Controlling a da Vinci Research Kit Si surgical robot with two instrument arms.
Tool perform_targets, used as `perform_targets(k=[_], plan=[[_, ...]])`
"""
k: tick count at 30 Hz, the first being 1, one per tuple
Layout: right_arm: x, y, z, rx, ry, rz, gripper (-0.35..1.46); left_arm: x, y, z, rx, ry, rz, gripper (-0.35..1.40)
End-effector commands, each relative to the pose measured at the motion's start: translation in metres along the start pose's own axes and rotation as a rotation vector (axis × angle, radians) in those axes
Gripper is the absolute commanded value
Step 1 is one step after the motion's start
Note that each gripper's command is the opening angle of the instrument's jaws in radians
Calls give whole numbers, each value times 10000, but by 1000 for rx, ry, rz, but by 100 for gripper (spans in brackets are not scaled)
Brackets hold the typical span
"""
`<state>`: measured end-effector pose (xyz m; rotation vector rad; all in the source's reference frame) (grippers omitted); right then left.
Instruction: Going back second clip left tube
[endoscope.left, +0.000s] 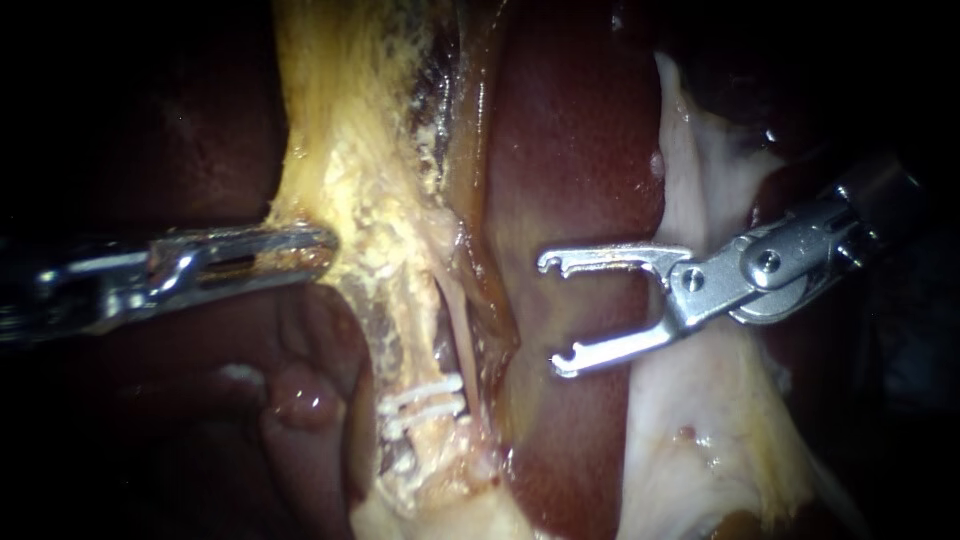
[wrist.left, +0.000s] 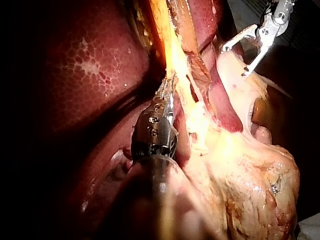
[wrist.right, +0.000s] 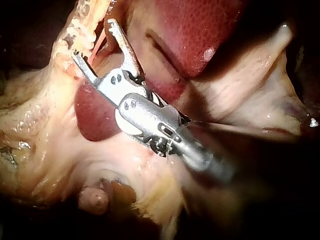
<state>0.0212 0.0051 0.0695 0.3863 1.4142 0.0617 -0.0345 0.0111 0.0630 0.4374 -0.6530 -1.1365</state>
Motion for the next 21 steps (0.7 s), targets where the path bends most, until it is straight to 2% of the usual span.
perform_targets(k=[1,5,8,21], plan=[[0,0,0,-3,9,-4,58,4,1,10,4,12,3,-35],[0,0,0,-10,27,-15,59,10,2,35,4,32,8,-35],[0,0,0,-12,33,-14,60,9,0,46,8,36,9,-35],[2,-2,-2,-11,33,-32,60,11,-1,50,11,44,11,-35]])
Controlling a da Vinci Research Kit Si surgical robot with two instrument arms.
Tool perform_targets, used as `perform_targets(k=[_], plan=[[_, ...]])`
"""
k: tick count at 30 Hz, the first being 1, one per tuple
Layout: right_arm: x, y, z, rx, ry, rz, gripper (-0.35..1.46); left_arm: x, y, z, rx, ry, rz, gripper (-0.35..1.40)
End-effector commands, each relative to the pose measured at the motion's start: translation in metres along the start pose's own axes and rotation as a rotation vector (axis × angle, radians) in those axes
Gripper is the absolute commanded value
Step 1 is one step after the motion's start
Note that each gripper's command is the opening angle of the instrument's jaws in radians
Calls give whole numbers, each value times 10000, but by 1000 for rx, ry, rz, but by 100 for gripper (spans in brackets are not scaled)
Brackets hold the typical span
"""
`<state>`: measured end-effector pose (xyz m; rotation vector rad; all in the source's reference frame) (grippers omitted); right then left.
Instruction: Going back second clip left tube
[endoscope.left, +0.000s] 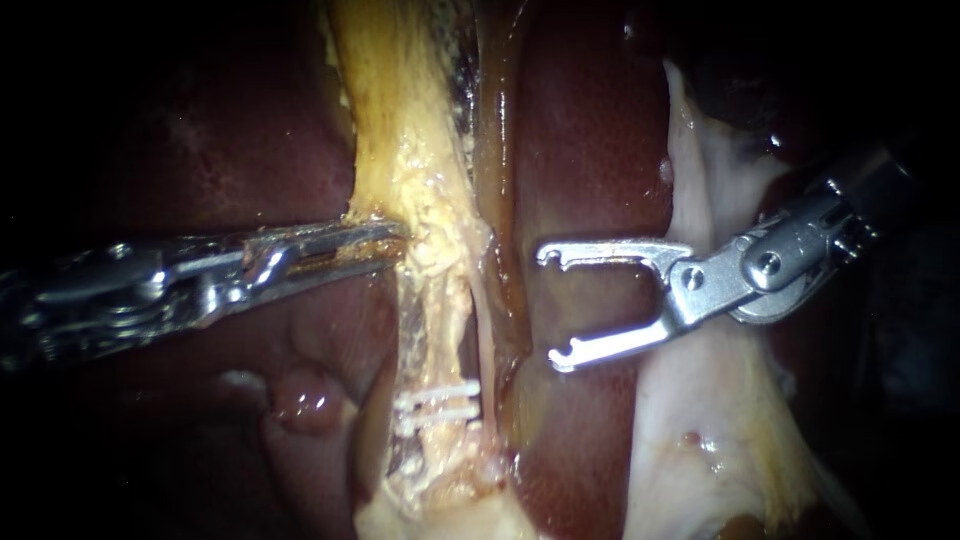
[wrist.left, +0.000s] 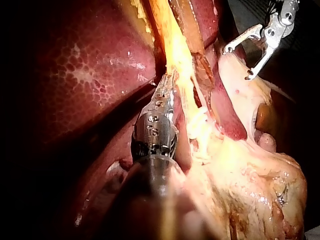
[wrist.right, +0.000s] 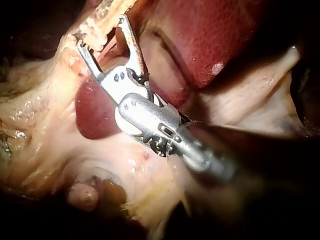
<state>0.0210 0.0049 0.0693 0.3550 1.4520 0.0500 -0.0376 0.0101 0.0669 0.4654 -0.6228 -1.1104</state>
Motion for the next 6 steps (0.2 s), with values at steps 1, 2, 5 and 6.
perform_targets(k=[1,2,5,6], plan=[[1,0,-1,1,-1,0,60,0,0,0,0,0,0,-35],[1,0,-2,1,0,0,60,0,0,0,0,0,0,-35],[1,0,-5,2,0,-6,60,0,0,0,1,0,0,-35],[0,0,-5,2,0,-6,60,-1,0,0,1,0,0,-35]])
